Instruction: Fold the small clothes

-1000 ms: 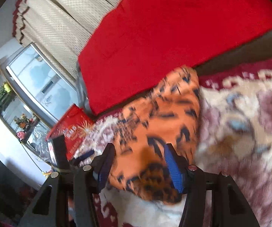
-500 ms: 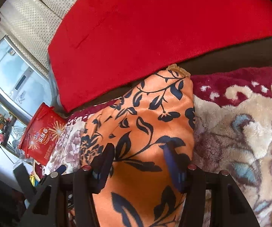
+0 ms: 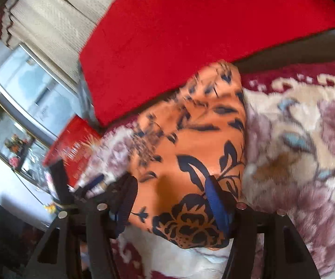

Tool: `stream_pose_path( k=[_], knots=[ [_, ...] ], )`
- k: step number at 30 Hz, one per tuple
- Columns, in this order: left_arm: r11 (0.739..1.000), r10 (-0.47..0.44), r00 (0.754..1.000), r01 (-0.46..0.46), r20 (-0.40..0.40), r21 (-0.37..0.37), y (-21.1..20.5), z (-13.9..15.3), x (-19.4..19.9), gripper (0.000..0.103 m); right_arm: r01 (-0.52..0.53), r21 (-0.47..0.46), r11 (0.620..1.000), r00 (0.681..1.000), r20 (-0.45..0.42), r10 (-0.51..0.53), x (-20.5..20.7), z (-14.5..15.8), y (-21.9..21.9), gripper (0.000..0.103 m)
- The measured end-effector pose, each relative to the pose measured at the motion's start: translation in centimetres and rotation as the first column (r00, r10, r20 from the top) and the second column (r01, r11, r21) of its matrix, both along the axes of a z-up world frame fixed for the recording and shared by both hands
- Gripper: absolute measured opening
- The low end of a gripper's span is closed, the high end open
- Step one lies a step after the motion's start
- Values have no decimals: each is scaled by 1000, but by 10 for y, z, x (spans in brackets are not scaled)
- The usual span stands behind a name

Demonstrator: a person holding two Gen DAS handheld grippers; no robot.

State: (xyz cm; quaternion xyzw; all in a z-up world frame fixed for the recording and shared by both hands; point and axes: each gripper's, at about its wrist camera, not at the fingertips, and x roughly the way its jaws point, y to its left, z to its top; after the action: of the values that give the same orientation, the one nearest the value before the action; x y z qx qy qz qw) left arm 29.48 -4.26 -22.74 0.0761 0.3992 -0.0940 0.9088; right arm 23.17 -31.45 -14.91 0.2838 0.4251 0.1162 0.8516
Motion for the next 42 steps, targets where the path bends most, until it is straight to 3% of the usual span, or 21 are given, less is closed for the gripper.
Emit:
stream_pose_path(
  k=[2,9,12,16,22,42],
  knots=[
    [1000,-1,1000,1,-2,-13,1,3,1,94,-10,-24,1000,1000,16,11,2,0,2,64],
    [990,2,1000,1,17,-144,16,23,2,94,44,88,995,994,98,-53,-5,14,-27,66],
    [989,21,999,-25,-30,-147,18,18,12,94,90,129,988,988,113,-105,-6,15,-42,72],
    [985,46,994,-61,-96,-163,21,8,22,94,123,143,982,989,65,-134,0,6,-51,73],
    [987,57,997,-63,-46,-148,19,16,16,94,116,147,982,990,62,-126,3,6,-50,73],
    [985,22,999,-29,-45,-171,15,25,8,94,108,147,983,991,57,-118,3,0,-46,74]
  ],
)
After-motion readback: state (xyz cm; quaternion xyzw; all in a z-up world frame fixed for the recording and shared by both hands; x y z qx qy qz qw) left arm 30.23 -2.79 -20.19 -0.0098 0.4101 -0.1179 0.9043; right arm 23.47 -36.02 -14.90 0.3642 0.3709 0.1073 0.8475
